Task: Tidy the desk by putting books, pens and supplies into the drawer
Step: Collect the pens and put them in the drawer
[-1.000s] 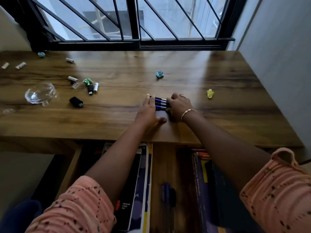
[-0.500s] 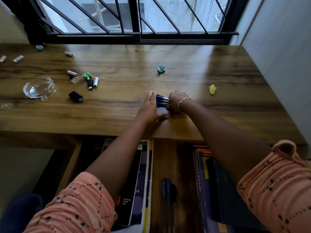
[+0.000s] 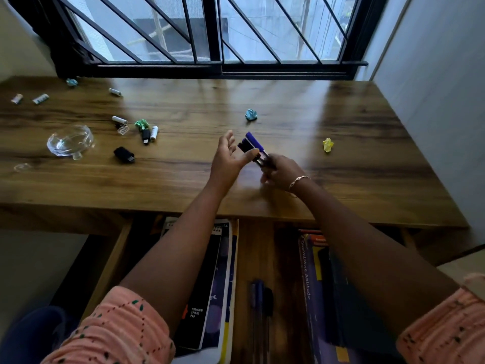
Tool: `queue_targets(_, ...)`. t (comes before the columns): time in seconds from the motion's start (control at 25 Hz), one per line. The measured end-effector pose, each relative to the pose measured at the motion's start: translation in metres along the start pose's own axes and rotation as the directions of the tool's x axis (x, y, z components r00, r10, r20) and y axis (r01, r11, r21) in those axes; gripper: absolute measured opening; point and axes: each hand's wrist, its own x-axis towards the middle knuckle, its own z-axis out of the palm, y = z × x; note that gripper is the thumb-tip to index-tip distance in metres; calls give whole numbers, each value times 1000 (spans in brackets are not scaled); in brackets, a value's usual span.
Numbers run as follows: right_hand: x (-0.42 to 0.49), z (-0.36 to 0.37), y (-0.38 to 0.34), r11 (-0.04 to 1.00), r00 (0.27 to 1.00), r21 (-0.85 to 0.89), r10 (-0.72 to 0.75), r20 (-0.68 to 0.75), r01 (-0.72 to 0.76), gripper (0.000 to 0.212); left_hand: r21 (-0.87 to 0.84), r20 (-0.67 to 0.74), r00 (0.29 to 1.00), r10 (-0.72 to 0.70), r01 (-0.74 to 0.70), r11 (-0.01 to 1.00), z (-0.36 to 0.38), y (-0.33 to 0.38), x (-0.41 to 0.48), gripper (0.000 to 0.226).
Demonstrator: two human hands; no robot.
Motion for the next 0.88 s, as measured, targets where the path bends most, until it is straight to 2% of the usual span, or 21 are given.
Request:
queue_targets(0.04,-5,1,1,957,999,287,-35,-5,35,19,-55,38,999,3,-1,998,1,10,0,73)
queue_targets(0.08,-8,1,3,875,996,477,-81,-22,81,20,-98,94,995,19,-10,995,3,20,0,68)
queue_targets(0.16,-13,1,5,754,985,638,-166,-51,160,21,-140,216,974,65,-35,990,7,33,1,51)
queue_targets(0.24,-19,0,5,726,978,663,-199,-55,185,24,-144,298,951,80,-38,989,15,40,2,36)
queue_targets(0.4,-27,1,14,676,994,735,-106,24,55,24,-94,391,920,23,15,995,26,40,-1,29)
queue_targets(0.52,-31,-2,14,701,994,712,-94,61,23,21,-60,446,895,-21,53,997,28,38,-3,22)
queue_targets(0.68,-55,-8,1,665,979,744,-102,175,-64,20,-112,506,859,-81,158,981,22,50,-12,13)
queue_targets(0.76,-78,-6,-3,562,950,803,-91,297,-198,15,-118,570,802,-178,294,948,14,53,-25,11)
queue_targets(0.8,-89,-2,-2,477,928,827,-61,369,-297,15,-107,583,776,-242,368,924,11,51,-34,11)
queue_targets(0.88,-109,9,3,327,854,815,-39,518,-479,21,-84,572,735,-363,493,866,9,36,-56,12)
